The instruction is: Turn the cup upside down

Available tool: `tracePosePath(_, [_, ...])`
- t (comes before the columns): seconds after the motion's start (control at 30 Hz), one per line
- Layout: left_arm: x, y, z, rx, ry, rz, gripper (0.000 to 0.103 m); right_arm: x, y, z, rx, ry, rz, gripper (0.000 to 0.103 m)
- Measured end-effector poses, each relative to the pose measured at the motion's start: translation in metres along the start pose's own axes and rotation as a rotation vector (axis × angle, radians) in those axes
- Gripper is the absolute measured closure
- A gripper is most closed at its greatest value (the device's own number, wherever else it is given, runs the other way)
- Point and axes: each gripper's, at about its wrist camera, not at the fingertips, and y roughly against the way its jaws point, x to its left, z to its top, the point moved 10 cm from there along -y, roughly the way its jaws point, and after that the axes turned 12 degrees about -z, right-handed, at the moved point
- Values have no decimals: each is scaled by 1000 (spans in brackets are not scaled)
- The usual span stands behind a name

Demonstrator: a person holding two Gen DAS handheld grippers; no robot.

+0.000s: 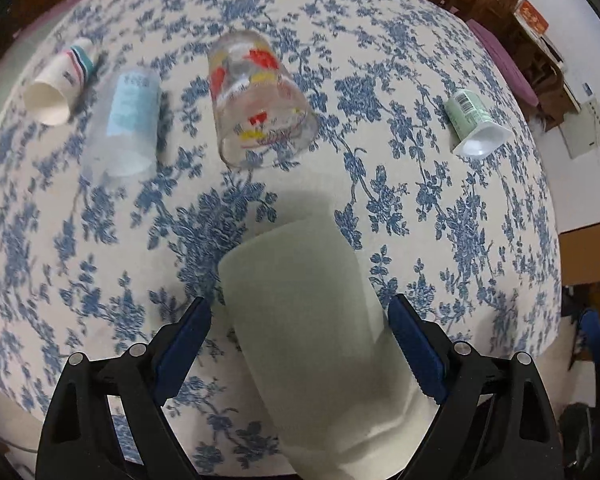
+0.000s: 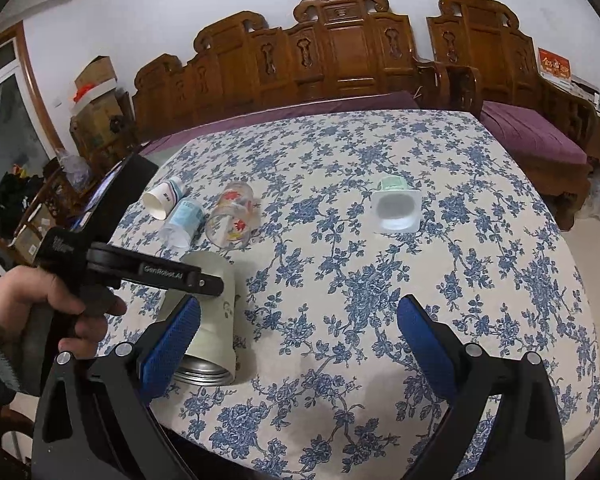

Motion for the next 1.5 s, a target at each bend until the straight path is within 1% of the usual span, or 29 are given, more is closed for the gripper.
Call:
tracePosePath(0.27, [6,-18,0,56,57,-18,17,-2,0,1,2,-9,6,4])
tracePosePath(0.3, [6,-19,0,57,58,-24,20,-2,1,1,0,-10,5,4])
tracePosePath(0.37, [3,-19,1,58,56,-26,22,-3,1,2,-1,-12,5,4])
tracePosePath(0.4, [3,-18,2,54,52,-26,25,-4,0,1,-1,-13,5,4])
tracePosePath(0.43, [2,-15,4,40,43,-29,30,-4,0,1,0,-13,3,4])
tracePosePath(0.5, [0,-9,5,20,16,-17,33,-6,0,1,2,-16,1,4])
tracePosePath(0.67, [-3,12,2,-33,-42,-27,33,-8,0,2,1,-19,-4,4])
tracePosePath(0.8, [-8,38,-4,-100,-104,-23,34,-8,0,2,-1,-15,-4,4])
tracePosePath(0.9, [-10,54,-1,-158,-137,-22,34,-7,0,2,0,-12,-2,4])
tracePosePath(0.93, [-10,58,2,-173,-155,-9,34,-6,0,1,0,-10,-3,4])
tracePosePath(1.0, [-12,60,9,-200,-181,4,34,-5,-1,0,3,-8,-3,4])
tracePosePath(1.1, [-12,62,15,-224,-192,6,34,-4,-2,-1,4,-3,-4,4])
tracePosePath(1.2, [-14,62,17,-238,-206,16,34,-2,-3,-3,4,4,-5,4])
tracePosePath(1.37, [-21,69,20,-293,-241,19,34,-1,-2,-3,-3,9,-8,4])
tracePosePath(1.43, [-25,69,20,-303,-264,33,34,-1,-3,-3,-1,9,-10,4])
tracePosePath(1.5, [-26,65,20,-297,-278,43,34,-1,-3,-4,0,8,-10,4])
